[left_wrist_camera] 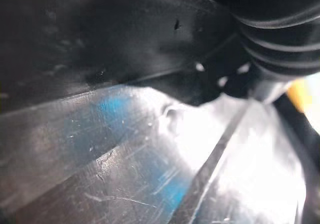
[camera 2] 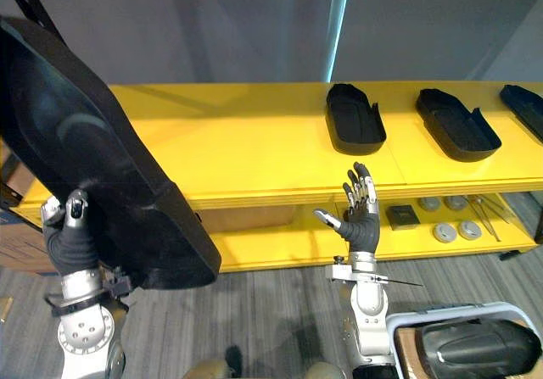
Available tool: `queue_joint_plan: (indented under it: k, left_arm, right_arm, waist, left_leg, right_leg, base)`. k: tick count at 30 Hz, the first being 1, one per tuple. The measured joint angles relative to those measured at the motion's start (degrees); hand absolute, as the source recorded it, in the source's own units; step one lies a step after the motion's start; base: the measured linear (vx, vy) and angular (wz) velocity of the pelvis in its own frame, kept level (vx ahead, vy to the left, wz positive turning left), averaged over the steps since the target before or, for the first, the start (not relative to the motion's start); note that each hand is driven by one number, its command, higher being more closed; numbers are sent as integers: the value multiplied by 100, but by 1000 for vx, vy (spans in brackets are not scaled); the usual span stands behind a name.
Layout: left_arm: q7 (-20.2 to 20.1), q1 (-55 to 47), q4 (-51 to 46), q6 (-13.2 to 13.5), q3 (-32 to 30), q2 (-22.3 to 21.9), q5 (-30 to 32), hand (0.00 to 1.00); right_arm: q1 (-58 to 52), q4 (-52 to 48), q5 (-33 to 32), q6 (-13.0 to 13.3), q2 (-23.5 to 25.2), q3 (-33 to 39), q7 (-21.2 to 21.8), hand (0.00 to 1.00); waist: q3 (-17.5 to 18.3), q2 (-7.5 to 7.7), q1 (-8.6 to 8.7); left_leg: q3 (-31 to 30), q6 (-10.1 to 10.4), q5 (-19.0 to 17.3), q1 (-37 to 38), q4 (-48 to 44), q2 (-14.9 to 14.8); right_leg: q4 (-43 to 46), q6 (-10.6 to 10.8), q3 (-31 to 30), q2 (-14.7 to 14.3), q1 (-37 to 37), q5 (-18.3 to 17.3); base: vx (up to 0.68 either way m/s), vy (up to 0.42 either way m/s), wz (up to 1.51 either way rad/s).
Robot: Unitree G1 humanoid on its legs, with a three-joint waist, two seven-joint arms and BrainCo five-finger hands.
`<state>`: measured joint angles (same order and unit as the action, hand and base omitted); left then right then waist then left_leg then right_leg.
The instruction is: Walk over and take plastic housings, then place them on the shelf
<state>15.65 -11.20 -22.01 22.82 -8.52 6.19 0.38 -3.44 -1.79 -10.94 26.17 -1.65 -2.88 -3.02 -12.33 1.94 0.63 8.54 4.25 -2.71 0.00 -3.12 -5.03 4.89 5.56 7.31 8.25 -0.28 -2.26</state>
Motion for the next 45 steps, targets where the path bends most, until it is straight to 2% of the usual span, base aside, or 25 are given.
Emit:
queue_joint_plan:
  k: [2, 3, 4, 5, 6, 7, 9, 11, 12, 13, 14, 15, 16, 17, 19, 20, 22, 23, 25, 29, 31, 35, 39, 41, 45]
  left_arm:
    - [153, -27, 80, -72, 147, -98, 1, 100]
    - [165, -10, 78, -104, 254, -188, 2, 100]
    - [171, -9, 79, -153, 283, -301, -2, 100]
    - [173, -7, 82, -178, 284, -341, -8, 100]
    - [176, -2, 118, -178, 285, -393, -10, 100]
    - [203, 44, 235, -179, 307, -438, 23, 100]
    - [226, 186, 475, -220, 309, -439, 65, 100]
    - [223, 35, 553, -315, 255, -446, 43, 100]
    - [218, -29, 542, -314, 259, -456, 50, 100]
    - [217, -64, 512, -310, 256, -457, 61, 100]
    - [212, -116, 503, -301, 233, -461, 69, 100]
    - [212, -107, 501, -302, 231, -459, 88, 100]
    - [215, -26, 481, -336, 206, -440, 286, 100]
    - [215, -18, 476, -349, 197, -440, 314, 100]
    - [211, -16, 426, -634, 98, -413, 615, 100]
    - [213, 2, 413, -699, 53, -408, 701, 100]
    - [217, 222, 390, -1041, -34, -177, 919, 100]
    - [216, 296, 393, -1122, -75, -76, 960, 100]
    - [219, 674, 417, -1463, -236, 289, 973, 100]
    - [211, 1352, 833, -1879, -405, 659, 897, 100]
    - [193, 1823, 1515, -2192, -423, 951, 707, 100]
    - [231, 2516, 3031, -2634, -426, 1486, 381, 100]
    - [309, 3085, 4063, -2933, -423, 1943, 83, 100]
    - [304, 3278, 4428, -2962, -406, 2082, -23, 100]
    - [293, 3770, 5404, -3188, -378, 2324, -272, 100]
  right_arm:
    - [-26, -88, 0, 2, -97, 66, 107, 0]
    - [-63, -249, -12, -4, -163, 132, 173, 0]
    - [-64, -361, -17, -12, -236, 205, 213, 0]
    - [-65, -418, -27, -12, -267, 240, 254, 0]
    - [-75, -521, -76, -12, -332, 297, 341, 0]
    - [-127, -600, -149, -11, -350, 372, 413, 0]
    - [-231, -607, -178, -11, -371, 468, 431, 0]
    - [-245, -609, -172, 25, -384, 491, 424, 0]
    - [-227, -608, -167, 75, -388, 493, 392, 0]
    - [-170, -608, -166, 111, -439, 503, 328, 0]
    - [-99, -604, -155, 115, -512, 504, 271, 0]
    - [-84, -606, -137, 115, -509, 499, 237, 0]
    - [-91, -606, -111, 105, -400, 478, 144, 0]
    - [-91, -605, -111, 103, -378, 475, 136, 0]
    - [-99, -628, -181, 99, -257, 374, 104, 0]
    - [-112, -662, -182, 99, -241, 351, 103, 0]
    - [-216, -757, -180, 76, -218, 225, 141, 0]
    - [-228, -762, -179, 46, -218, 205, 179, 0]
    - [-302, -769, -178, -39, -224, 7, 332, 0]
    - [-297, -866, -181, -199, -322, -152, 576, 0]
    - [-286, -917, -240, -316, -467, -192, 755, 0]
    - [-300, -930, -388, -614, -687, -332, 998, 0]
    - [-319, -923, -656, -919, -952, -570, 1379, 0]
    - [-303, -921, -688, -948, -1075, -714, 1468, 0]
    - [-332, -920, -854, -1128, -1317, -1164, 1583, 0]
  waist:
    - [7, -102, 52]
    - [-6, -219, 111]
    - [1, -307, 152]
    - [2, -329, 166]
    - [-6, -343, 175]
    - [-35, -327, 188]
    - [-84, -266, 174]
    - [-110, -233, 58]
    - [-108, -263, -7]
    - [-120, -401, -28]
    - [-110, -498, -31]
    - [-90, -551, -5]
    - [-142, -467, 4]
    - [-155, -445, -3]
    - [-143, -323, 3]
    - [-136, -311, 19]
    - [-128, -299, 40]
    - [-128, -301, 48]
    - [-127, -300, 103]
    - [-120, -310, 204]
    - [-89, -336, 292]
    - [-1, -401, 387]
    - [9, -462, 555]
    - [-3, -494, 606]
    - [-48, -634, 686]
  left_leg:
    - [-7, 130, 107, 98, 147, -126]
    - [-33, 225, 168, 79, 184, -204]
    - [-32, 248, 168, 87, 208, -294]
    - [-23, 259, 158, 86, 180, -333]
    - [-26, 254, 61, 2, -38, -385]
    - [-68, 143, -104, -214, -570, -414]
    - [-193, 18, -190, -511, -1417, -406]
    - [-222, 20, -234, -670, -2057, -428]
    - [-254, 2, -277, -661, -1935, -424]
    - [-318, 12, -200, -600, -1657, -425]
    - [-329, 146, -231, -363, -1157, -362]
    - [-324, 175, -252, -290, -969, -327]
    - [-239, 193, -215, -157, -663, -199]
    - [-199, 189, -212, -136, -633, -183]
    - [85, 134, -230, 37, -524, -61]
    - [139, 110, -246, 62, -518, -35]
    - [328, 48, -288, 93, -514, 18]
    - [352, 45, -289, 85, -512, 19]
    - [427, 44, -288, 66, -500, 27]
    - [434, 41, -285, 82, -486, 23]
    - [435, 21, -270, 102, -451, 30]
    - [469, -28, -196, 191, -299, 58]
    - [470, -31, -148, 195, -222, 70]
    - [473, -29, -140, 193, -215, 69]
    - [488, -30, -41, 169, -118, 74]
  right_leg:
    - [60, 4, -21, -167, 21, 76]
    - [50, -25, 37, -263, 14, 66]
    - [50, -80, 68, -350, 23, 30]
    - [56, -116, 80, -383, 36, 4]
    - [124, -167, 134, -420, 58, -84]
    - [272, -188, 232, -401, 102, -245]
    - [441, -215, 402, -318, 295, -426]
    - [442, -271, 418, -241, 587, -488]
    - [437, -276, 418, -237, 599, -498]
    - [447, -261, 425, -250, 618, -508]
    - [499, -141, 344, -229, 544, -606]
    - [541, -134, 335, -209, 495, -609]
    - [646, -70, 221, -82, 375, -642]
    - [659, -62, 181, -61, 357, -637]
    - [563, 58, -50, 41, 332, -565]
    - [530, 94, -111, 66, 334, -544]
    - [404, 181, -279, 113, 292, -461]
    - [363, 181, -302, 112, 284, -424]
    - [206, 177, -370, 85, 278, -317]
    - [136, 189, -421, 70, 290, -265]
    - [140, 190, -428, 70, 286, -263]
    - [158, 192, -518, 71, 234, -262]
    - [201, 198, -634, 66, 110, -259]
    - [233, 198, -702, 64, 58, -259]
    - [367, 207, -905, 64, -177, -254]
  base:
    - [131, -166, 2]
    - [208, -182, 0]
    - [159, -143, 6]
    - [160, -145, 4]
    - [113, -99, 20]
    - [113, -99, 34]
    - [79, -81, 53]
    - [72, -52, 26]
    - [39, 6, 3]
    - [27, 80, -9]
    - [21, 106, -6]
    - [10, 163, -17]
    - [-9, 128, -12]
    - [-22, 153, -36]
    - [-9, 116, -51]
    - [13, 99, -43]
    - [10, 91, -37]
    - [6, 60, -28]
    - [7, 36, -19]
    - [9, 4, -8]
    - [0, 0, 0]
    - [-9, 2, -11]
    - [-25, 0, -13]
    - [-23, 2, -16]
    - [-34, -7, -19]
